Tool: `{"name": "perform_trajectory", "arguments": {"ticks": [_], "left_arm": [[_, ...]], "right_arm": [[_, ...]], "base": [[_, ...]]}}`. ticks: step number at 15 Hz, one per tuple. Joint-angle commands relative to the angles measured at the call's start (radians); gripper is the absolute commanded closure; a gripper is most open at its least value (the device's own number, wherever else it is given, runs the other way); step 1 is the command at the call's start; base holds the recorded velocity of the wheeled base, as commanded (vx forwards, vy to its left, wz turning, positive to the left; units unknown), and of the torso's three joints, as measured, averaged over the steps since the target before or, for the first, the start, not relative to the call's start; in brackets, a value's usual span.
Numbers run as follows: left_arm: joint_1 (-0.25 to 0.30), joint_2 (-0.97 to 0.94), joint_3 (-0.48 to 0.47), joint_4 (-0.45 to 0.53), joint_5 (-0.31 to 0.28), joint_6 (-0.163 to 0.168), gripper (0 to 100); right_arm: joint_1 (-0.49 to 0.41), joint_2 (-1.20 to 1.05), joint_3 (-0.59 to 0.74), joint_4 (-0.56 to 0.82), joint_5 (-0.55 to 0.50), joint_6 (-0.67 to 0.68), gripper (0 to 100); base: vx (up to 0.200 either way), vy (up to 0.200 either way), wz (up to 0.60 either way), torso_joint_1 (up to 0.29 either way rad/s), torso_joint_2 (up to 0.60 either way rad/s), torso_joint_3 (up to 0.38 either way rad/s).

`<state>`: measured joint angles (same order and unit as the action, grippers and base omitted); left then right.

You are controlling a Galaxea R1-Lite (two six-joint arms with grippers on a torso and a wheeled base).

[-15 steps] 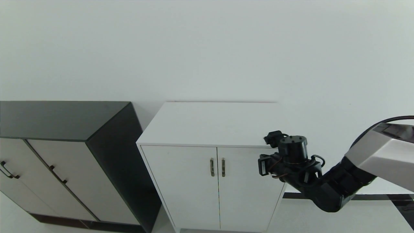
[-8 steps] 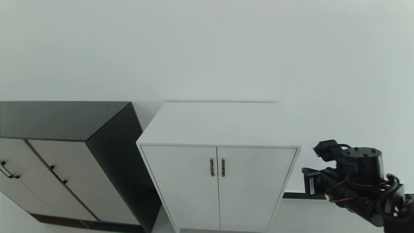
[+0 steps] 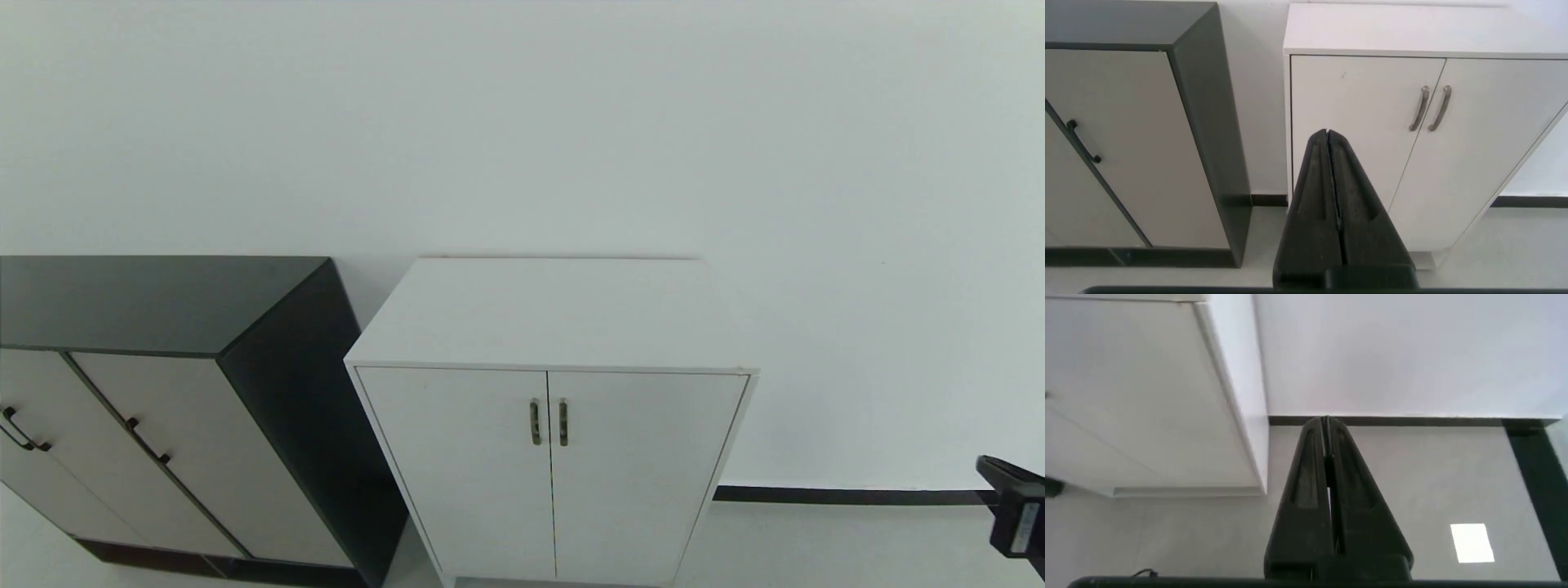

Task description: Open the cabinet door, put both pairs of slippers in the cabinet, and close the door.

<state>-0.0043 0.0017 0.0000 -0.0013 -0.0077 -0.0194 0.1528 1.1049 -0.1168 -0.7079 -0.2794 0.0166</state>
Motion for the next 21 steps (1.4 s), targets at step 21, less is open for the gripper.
{"name": "perform_trajectory", "arguments": {"ticks": [21], "left_arm": [[0.000, 0.000, 0.000, 0.000, 0.002, -0.002, 100]], "right_arm": [[-0.044, -0.999, 0.115, 0.709, 0.249, -0.053, 100]], "base": [[0.000, 0.000, 0.00, 0.000, 0.00, 0.000]]}}
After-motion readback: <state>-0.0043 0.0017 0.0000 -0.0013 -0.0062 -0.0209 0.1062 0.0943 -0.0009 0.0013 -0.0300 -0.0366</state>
